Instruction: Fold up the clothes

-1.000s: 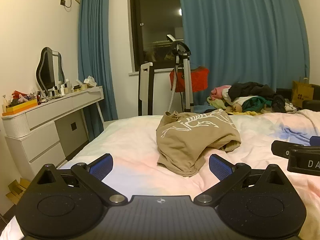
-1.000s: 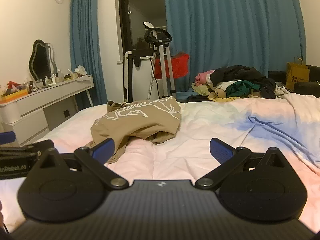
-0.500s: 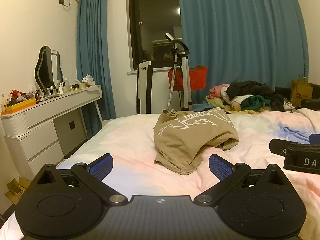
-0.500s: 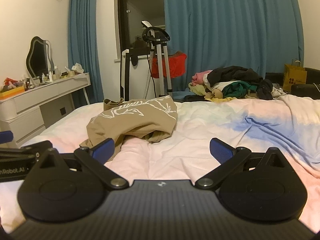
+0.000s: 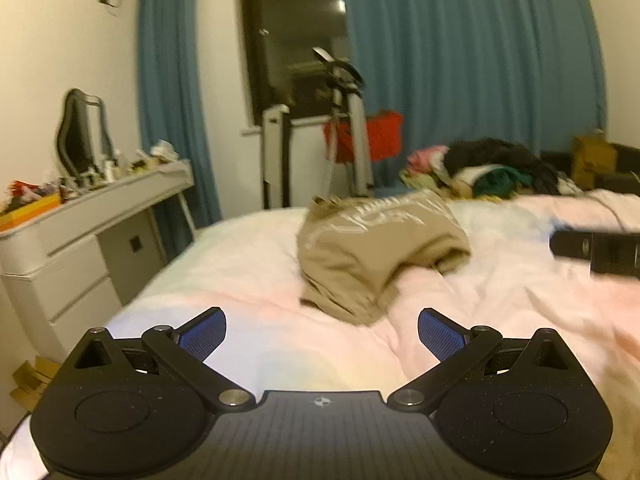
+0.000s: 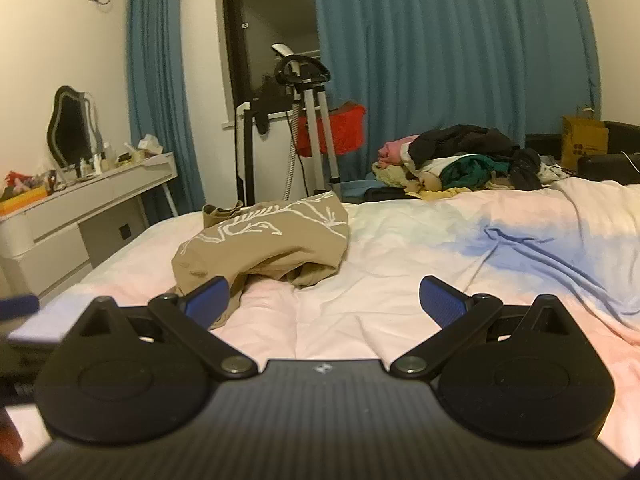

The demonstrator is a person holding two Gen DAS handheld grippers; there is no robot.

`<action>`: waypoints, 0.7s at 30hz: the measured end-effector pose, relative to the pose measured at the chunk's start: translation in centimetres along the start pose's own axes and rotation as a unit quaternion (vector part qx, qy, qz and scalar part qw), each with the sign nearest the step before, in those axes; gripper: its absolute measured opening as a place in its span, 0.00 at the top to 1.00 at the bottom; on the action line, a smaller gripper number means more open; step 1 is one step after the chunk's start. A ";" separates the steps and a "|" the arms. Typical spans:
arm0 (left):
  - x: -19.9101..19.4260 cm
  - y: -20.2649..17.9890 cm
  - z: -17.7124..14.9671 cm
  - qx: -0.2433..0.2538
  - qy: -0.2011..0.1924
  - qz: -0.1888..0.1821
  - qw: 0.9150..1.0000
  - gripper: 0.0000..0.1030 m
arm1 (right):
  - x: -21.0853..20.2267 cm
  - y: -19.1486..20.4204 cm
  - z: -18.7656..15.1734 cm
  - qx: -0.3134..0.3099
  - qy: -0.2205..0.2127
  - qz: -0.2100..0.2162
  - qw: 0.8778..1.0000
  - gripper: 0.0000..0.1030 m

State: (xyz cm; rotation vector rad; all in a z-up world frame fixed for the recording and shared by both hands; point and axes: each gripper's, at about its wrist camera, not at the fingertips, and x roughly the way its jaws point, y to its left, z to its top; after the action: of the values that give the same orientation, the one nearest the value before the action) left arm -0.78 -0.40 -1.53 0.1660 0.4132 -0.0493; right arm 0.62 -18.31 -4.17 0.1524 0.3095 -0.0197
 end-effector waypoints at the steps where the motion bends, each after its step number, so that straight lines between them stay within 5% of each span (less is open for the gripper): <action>1: 0.5 -0.1 -0.2 0.009 0.007 -0.008 1.000 0.01 | -0.2 -0.1 0.1 0.004 -0.001 -0.002 1.000 0.00; 7: 6.5 -1.8 0.2 0.058 0.055 -0.037 0.996 0.13 | -0.9 -0.9 0.6 0.026 -0.010 0.005 1.000 0.00; 12: 12.7 -4.7 0.5 0.096 0.055 -0.060 0.992 0.19 | 0.5 -2.7 0.7 0.051 -0.004 -0.012 0.999 0.00; 17: 18.1 -7.0 0.1 0.147 0.044 -0.043 0.987 0.28 | 3.2 -4.6 -0.4 0.074 0.020 -0.023 0.997 0.00; 19: 19.2 -7.0 0.4 0.149 0.041 -0.040 0.987 0.45 | 4.8 -5.0 -1.2 0.081 0.030 -0.025 0.996 0.00; 21: 19.8 -6.7 0.9 0.148 0.047 -0.035 0.987 0.94 | 6.5 -5.1 -2.0 0.077 0.040 -0.024 0.996 0.00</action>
State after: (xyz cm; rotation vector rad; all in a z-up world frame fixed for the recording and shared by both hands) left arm 17.11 -7.42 -9.75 0.4480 0.5054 -0.1726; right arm 5.97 -23.01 -8.75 0.2997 0.3925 -0.0858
